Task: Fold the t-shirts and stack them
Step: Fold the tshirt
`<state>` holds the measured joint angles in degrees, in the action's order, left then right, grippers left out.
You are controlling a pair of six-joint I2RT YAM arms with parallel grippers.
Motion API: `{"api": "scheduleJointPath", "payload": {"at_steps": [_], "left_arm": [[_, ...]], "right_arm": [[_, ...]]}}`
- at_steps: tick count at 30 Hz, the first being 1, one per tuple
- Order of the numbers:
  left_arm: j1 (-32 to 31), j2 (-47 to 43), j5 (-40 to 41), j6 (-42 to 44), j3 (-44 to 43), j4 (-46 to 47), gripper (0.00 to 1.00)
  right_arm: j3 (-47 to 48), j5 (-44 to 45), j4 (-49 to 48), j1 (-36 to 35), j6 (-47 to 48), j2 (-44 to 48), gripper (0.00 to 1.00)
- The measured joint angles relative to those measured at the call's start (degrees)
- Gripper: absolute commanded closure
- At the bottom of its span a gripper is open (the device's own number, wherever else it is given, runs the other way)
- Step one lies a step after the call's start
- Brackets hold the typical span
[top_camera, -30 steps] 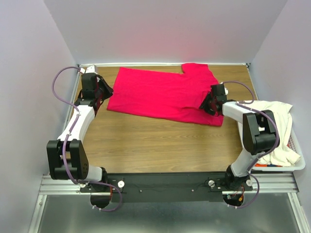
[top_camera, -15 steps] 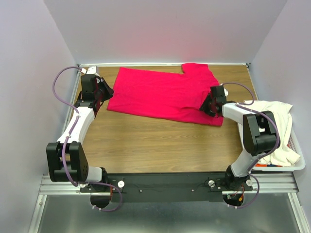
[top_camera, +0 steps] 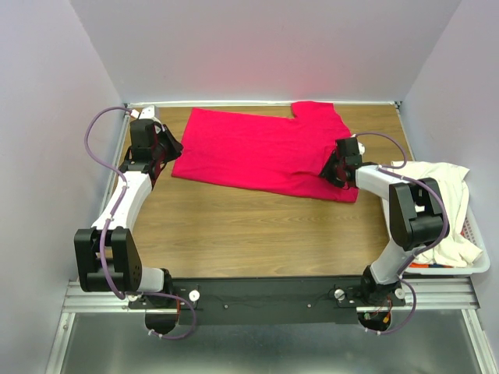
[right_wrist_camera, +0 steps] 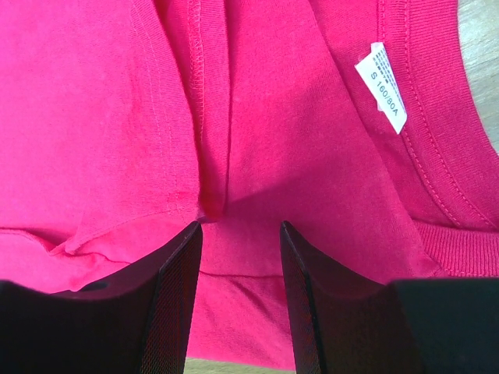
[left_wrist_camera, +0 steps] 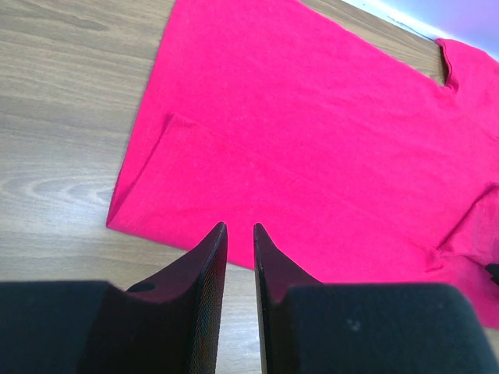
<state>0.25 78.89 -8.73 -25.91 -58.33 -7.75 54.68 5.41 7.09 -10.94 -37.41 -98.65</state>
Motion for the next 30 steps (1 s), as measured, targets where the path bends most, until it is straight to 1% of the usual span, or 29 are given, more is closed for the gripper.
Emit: {"api": "scheduleJointPath", "payload": {"at_steps": [30], "left_arm": [[0.00,0.00,-0.15,0.31,0.17,0.33,0.72]], "right_arm": [[0.00,1.25,0.00,-0.22,1.05,0.00,0.49]]}}
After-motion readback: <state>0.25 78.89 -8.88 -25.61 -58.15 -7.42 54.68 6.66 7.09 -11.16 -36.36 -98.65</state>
